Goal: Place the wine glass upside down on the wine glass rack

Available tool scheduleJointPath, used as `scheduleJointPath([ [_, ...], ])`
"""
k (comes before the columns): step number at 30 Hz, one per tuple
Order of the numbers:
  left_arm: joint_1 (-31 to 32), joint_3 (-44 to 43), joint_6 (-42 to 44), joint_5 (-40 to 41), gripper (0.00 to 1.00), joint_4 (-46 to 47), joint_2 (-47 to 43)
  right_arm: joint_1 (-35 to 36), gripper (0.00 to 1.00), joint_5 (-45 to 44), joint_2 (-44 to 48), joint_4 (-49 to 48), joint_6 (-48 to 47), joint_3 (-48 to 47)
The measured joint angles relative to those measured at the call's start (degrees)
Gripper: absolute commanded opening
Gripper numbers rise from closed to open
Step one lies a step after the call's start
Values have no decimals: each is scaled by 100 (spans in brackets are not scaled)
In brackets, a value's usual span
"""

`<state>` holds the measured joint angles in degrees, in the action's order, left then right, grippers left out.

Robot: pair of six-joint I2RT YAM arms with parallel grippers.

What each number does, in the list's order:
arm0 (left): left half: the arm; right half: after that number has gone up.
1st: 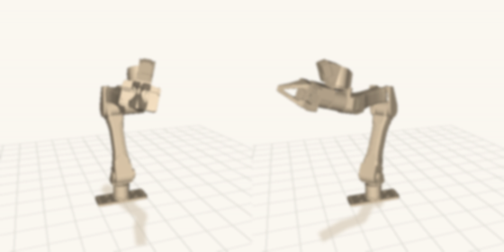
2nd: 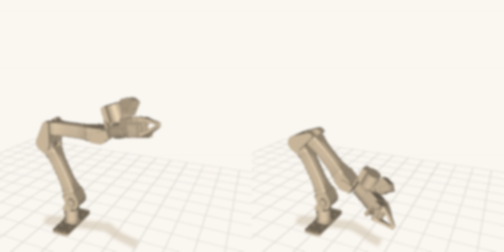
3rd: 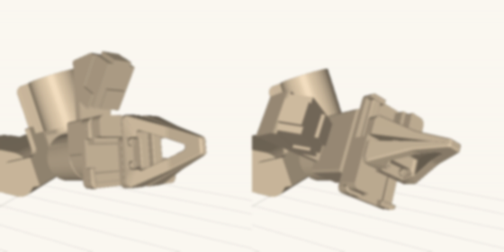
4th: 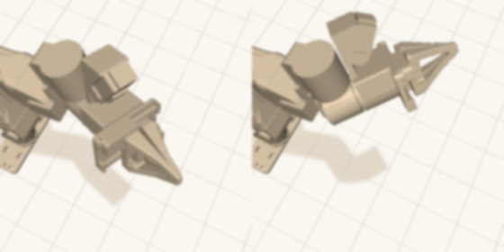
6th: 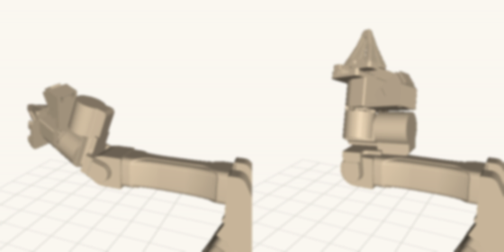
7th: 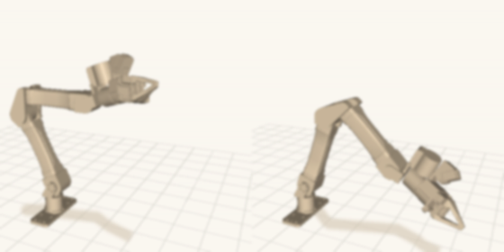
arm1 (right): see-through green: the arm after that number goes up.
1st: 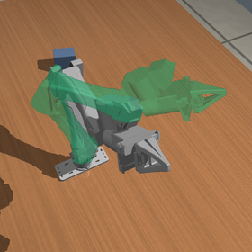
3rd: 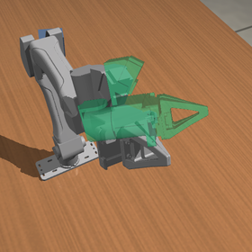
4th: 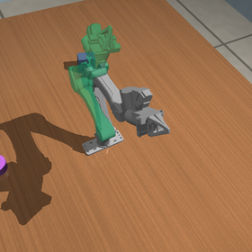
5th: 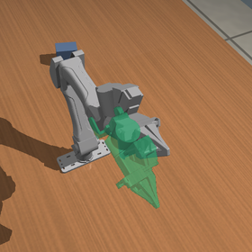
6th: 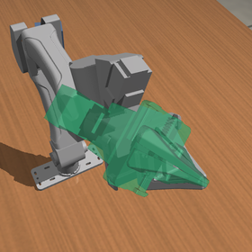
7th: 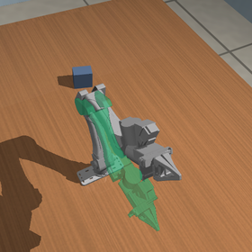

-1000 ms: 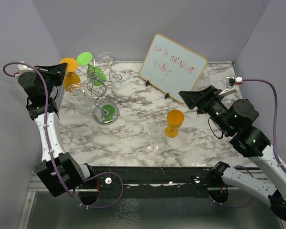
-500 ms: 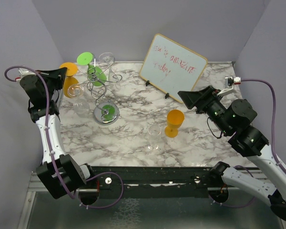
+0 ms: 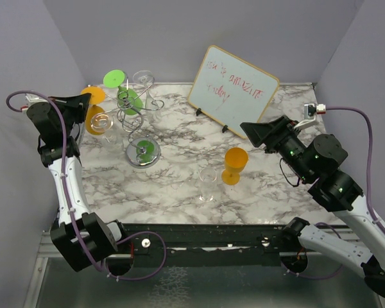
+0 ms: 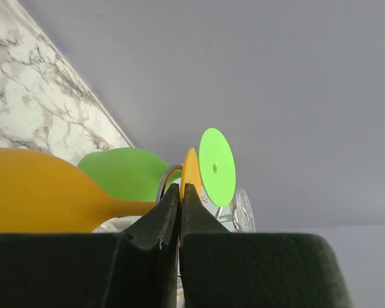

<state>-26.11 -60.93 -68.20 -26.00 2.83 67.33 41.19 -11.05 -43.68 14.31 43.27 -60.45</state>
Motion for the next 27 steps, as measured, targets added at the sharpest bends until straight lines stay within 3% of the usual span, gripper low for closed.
scheduleJointPath([
  [9,0,236,31,-63,12,-166,-343,-2,71,13,0,2,0,0],
  [16,0,164,197,-33,29,-356,-426,-2,71,15,20,7,4,0],
  [27,0,-120,728,352,57,-1770,-719,0,71,17,-42,37,17,-2],
])
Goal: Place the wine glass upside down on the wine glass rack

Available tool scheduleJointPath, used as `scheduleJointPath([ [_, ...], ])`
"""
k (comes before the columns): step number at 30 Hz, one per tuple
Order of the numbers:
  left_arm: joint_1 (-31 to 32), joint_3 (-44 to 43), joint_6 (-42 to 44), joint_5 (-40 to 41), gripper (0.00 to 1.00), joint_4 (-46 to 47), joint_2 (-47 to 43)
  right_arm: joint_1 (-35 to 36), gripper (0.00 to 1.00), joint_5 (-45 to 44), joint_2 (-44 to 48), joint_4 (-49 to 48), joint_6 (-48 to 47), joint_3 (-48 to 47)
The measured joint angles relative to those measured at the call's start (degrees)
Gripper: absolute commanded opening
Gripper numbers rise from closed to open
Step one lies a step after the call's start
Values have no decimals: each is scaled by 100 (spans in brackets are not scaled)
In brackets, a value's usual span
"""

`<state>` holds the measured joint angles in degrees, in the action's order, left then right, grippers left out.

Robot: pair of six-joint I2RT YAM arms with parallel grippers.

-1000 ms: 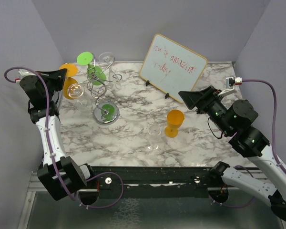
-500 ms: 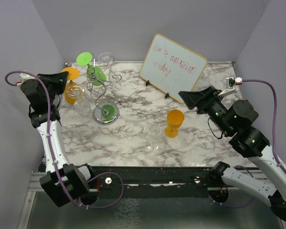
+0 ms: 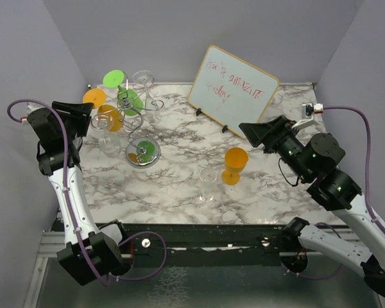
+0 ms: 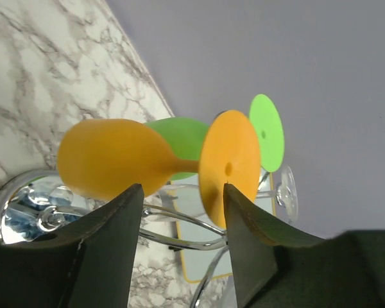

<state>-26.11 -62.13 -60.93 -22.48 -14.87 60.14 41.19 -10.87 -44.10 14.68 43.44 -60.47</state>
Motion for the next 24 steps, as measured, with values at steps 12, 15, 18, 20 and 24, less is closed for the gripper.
scheduleJointPath([
  [12,42,-546,807,815,73,-1257,-188,0,71,35,-363,286,17,-17],
  [15,118,-994,1182,874,80,-1403,-197,0,71,33,-503,459,-35,-17],
  [18,201,-1373,1530,820,82,-1440,-203,0,71,31,-809,723,-203,-17],
  [20,264,-1578,1781,647,83,-1445,-203,0,71,31,-1029,918,-345,-17],
  [24,341,-1829,2199,72,84,-1425,-199,-2,71,39,-1502,1346,-680,-17],
])
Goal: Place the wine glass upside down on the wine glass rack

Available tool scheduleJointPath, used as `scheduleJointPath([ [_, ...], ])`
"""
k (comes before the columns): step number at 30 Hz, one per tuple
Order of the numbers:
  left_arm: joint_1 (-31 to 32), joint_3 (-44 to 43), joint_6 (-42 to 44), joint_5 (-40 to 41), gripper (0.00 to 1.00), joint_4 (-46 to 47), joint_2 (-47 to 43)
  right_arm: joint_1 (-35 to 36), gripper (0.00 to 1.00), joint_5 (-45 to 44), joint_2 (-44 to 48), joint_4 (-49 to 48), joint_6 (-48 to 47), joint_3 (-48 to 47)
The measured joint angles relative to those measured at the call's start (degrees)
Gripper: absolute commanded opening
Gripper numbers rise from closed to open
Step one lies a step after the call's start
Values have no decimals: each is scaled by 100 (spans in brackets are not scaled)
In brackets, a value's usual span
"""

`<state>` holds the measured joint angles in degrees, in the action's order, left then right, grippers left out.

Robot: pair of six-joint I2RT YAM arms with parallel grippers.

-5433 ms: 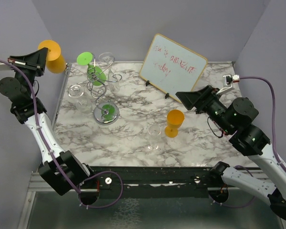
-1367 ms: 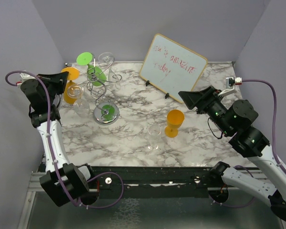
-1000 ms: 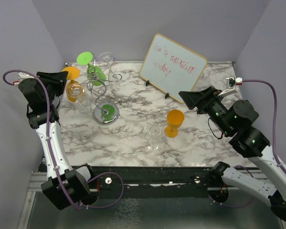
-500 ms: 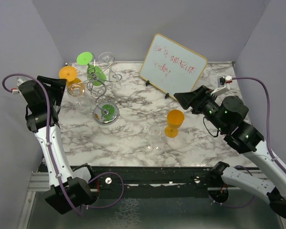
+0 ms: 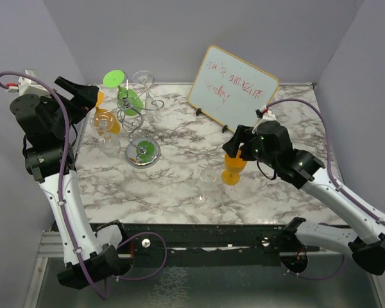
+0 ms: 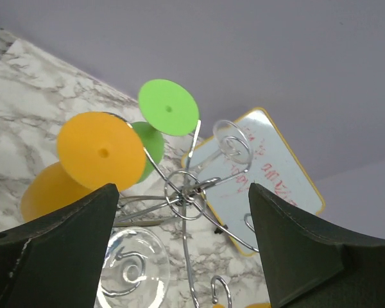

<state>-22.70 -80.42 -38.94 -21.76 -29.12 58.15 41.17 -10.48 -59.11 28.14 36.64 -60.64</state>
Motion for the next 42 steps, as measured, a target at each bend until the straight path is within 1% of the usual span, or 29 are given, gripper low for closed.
scheduleJointPath([
  [3,35,-87,212,-673,85,155,22,2,71,50,-291,249,-238,0],
  [5,81,-90,269,-1268,87,343,50,2,69,114,-439,326,-365,0],
  [8,214,-90,280,-1908,89,636,101,2,64,258,-691,361,-518,0],
  [13,654,-87,273,-2614,90,1025,133,0,54,468,-1207,361,-680,-2],
  [14,726,-85,271,-2688,90,1080,133,2,50,496,-1298,361,-702,-2],
  [16,922,-52,271,-2839,90,1207,131,2,38,533,-1475,365,-752,-4],
  [20,1272,85,271,-3073,90,1388,129,2,16,551,-1700,367,-850,-9],
  [22,1438,153,267,-3143,90,1449,129,2,7,535,-1725,378,-890,-39],
  [24,1613,205,223,-3178,90,1534,129,2,1,446,-1722,417,-962,-144],
  [29,2118,426,-227,-3101,90,2006,116,2,1,214,-1685,472,-962,-420],
  [31,2326,579,-494,-2911,90,2264,90,2,1,127,-1582,485,-920,-446],
  [32,2441,776,-754,-2739,90,2527,44,2,1,72,-1473,487,-892,-446],
  [34,2551,1016,-1113,-2505,90,2769,-15,2,1,-11,-1239,455,-815,-444],
  [38,2677,1335,-1725,-1928,90,3180,-42,2,1,-304,-409,66,-616,-234],
  [42,2905,1537,-2159,-1394,90,3462,-157,2,0,-627,737,-734,-374,396],
])
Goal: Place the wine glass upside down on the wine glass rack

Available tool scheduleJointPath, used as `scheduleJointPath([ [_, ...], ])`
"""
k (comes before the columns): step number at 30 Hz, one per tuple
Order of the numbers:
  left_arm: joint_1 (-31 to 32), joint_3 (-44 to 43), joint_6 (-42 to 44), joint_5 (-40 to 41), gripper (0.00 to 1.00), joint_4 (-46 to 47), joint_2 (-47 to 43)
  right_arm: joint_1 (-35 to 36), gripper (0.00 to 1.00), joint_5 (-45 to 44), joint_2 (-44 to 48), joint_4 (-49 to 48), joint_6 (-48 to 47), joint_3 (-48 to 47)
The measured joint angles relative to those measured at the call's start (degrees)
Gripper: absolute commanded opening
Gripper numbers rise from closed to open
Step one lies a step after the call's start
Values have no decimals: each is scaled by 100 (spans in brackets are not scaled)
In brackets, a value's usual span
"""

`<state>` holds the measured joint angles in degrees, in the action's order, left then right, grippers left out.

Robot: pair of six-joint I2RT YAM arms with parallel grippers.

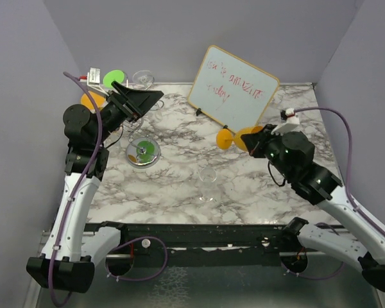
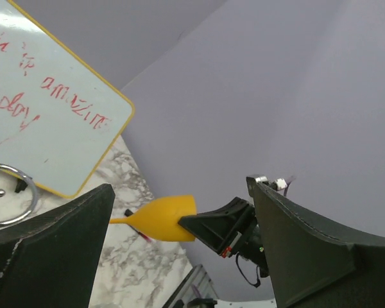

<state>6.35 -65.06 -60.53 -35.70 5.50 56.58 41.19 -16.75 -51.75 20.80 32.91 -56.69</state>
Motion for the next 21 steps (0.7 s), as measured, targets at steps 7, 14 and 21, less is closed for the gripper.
scheduleJointPath([
  [7,734,417,-640,1032,90,358,-262,0,1,-177,1364,-1690,422,1091],
  [14,1891,640,-831,2041,93,345,81,0,0,-229,1821,-2684,802,1438],
  [21,3008,640,-772,2962,94,492,393,0,1,-205,1926,-3373,1099,1519],
])
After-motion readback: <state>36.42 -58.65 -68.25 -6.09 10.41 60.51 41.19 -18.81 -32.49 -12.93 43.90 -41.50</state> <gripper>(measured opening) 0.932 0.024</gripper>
